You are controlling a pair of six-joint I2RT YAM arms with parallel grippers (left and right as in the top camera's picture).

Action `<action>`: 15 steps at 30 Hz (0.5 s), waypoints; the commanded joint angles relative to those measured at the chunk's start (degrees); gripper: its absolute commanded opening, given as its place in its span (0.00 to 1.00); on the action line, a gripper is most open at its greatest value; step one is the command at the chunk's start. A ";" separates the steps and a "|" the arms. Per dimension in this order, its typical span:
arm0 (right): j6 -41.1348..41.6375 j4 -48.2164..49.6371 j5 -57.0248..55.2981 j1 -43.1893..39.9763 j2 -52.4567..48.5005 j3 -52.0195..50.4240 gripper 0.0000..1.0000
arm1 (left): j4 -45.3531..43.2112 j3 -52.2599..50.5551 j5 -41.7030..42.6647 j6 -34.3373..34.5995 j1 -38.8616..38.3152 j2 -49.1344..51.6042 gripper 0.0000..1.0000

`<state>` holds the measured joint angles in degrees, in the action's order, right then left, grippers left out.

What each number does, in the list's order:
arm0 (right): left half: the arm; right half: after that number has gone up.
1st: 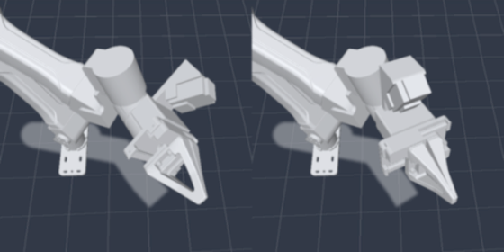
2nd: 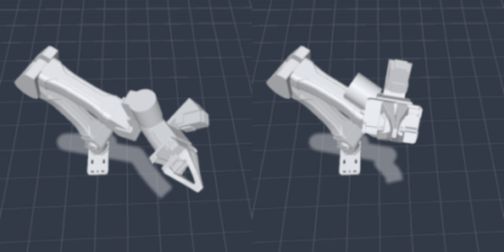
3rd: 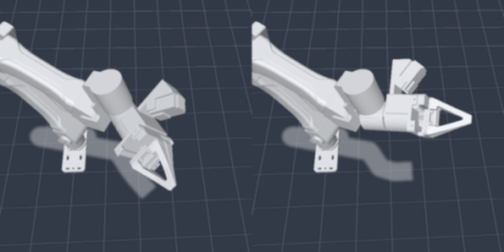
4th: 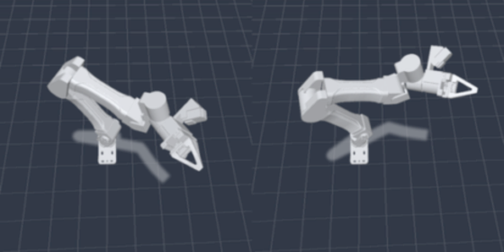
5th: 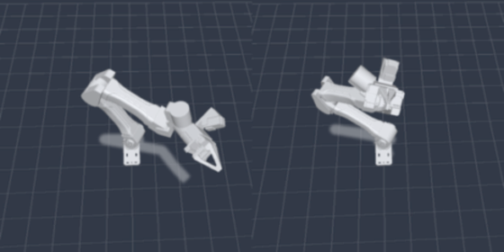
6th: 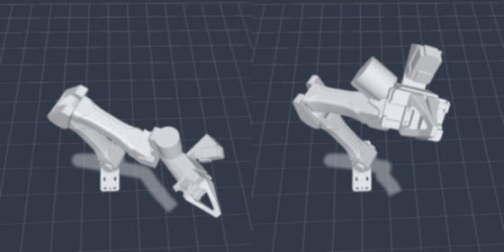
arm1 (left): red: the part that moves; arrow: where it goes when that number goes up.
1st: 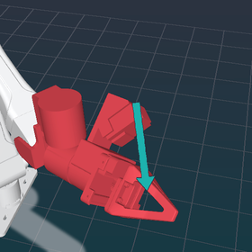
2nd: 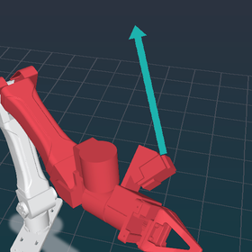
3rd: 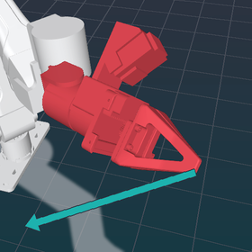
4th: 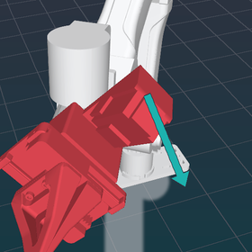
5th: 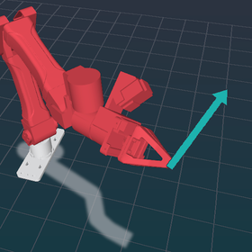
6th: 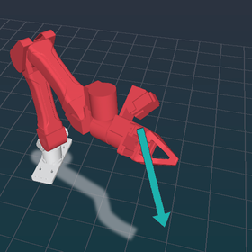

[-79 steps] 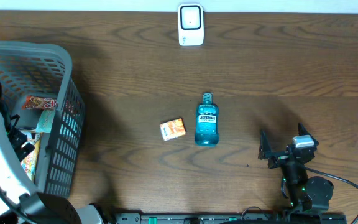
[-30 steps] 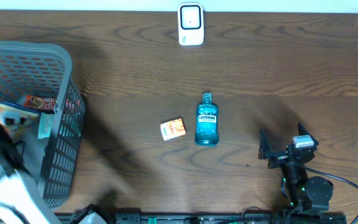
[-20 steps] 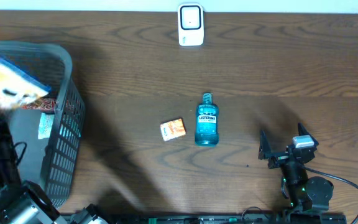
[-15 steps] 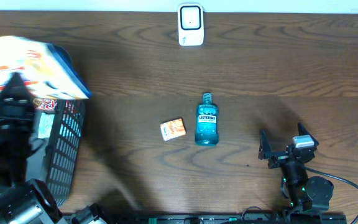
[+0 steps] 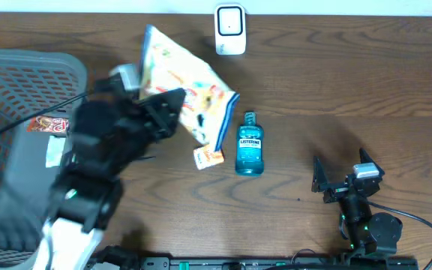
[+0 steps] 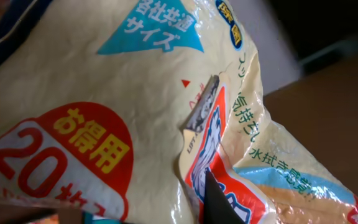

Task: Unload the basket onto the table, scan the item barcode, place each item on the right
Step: 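Carry the wipes bag over and lay it right of the bottle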

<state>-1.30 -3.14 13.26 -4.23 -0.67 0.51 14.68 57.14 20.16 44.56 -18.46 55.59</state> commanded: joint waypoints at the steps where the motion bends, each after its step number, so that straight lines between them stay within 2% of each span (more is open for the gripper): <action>1: -0.07 -0.04 -0.02 0.20 0.28 -0.20 0.99 | -0.68 0.83 -15.17 -3.87 -9.88 9.27 0.07; 4: -0.07 -0.04 -0.02 0.20 0.28 -0.20 0.99 | -1.57 0.83 -18.43 -4.09 -13.81 17.20 0.07; 9: -0.07 -0.04 -0.02 0.20 0.28 -0.20 0.99 | -5.60 0.85 -18.25 -4.09 -17.18 29.27 0.07; 15: -0.07 -0.04 -0.02 0.20 0.28 -0.20 0.99 | -9.29 0.85 -18.05 -5.95 -20.61 35.06 0.07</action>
<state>-1.30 -3.14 13.28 -4.23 -0.69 0.51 6.92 57.14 3.01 40.73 -37.12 89.58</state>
